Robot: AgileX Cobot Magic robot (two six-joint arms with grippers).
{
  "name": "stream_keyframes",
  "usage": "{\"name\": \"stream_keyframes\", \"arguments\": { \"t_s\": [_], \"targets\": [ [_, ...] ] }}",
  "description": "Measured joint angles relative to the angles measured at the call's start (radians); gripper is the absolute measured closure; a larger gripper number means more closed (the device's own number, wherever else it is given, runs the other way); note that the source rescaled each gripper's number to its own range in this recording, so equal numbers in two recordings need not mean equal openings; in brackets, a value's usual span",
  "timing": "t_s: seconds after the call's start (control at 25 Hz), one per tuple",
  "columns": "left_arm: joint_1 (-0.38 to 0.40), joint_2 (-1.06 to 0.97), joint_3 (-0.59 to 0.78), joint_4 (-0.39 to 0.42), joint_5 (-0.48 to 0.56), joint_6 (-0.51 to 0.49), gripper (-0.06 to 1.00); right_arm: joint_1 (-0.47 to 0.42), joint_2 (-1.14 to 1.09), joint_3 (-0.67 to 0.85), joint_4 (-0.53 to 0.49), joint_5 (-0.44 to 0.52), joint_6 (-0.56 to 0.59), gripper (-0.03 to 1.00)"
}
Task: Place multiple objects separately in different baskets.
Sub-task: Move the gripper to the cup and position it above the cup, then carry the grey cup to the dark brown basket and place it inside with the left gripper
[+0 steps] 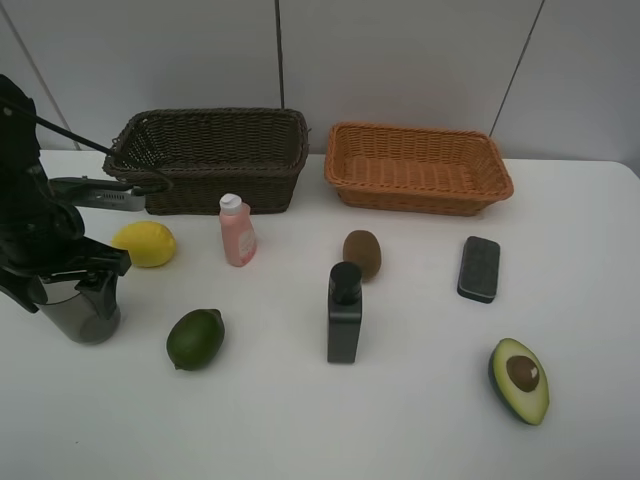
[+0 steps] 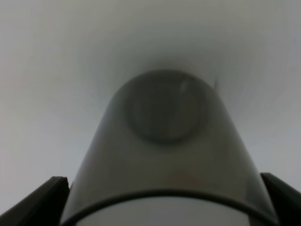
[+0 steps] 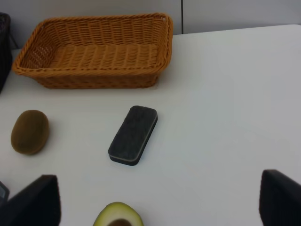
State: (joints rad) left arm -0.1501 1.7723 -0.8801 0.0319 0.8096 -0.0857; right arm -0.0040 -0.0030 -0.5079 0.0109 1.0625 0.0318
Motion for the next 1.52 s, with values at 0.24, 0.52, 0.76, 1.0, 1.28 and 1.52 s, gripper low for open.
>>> {"name": "stream_keyframes", "arguments": {
  "t_s": [0.24,0.52,0.76,1.0,1.28,1.52],
  "targets": [
    [0.000,0.001,0.000,0.000,-0.008,-0.016,0.00,0.000,0.000,0.000,0.000,0.000,0.000,-0.03],
    [0.000,0.001,-0.001,-0.001,0.051,-0.046,0.18,0.000,0.000,0.000,0.000,0.000,0.000,-0.03],
    [0.000,-0.049,-0.095,-0.032,0.218,-0.053,0.18,0.000,0.000,0.000,0.000,0.000,0.000,-0.03],
    [0.000,-0.078,-0.366,-0.057,0.344,-0.053,0.18,0.000,0.000,0.000,0.000,0.000,0.000,-0.03],
    [0.000,0.081,-0.755,-0.101,0.361,-0.052,0.18,0.000,0.000,0.000,0.000,0.000,0.000,-0.03],
    [0.000,0.321,-1.095,-0.079,0.386,-0.026,0.18,0.000,0.000,0.000,0.000,0.000,0.000,-0.03]
  ]
}}
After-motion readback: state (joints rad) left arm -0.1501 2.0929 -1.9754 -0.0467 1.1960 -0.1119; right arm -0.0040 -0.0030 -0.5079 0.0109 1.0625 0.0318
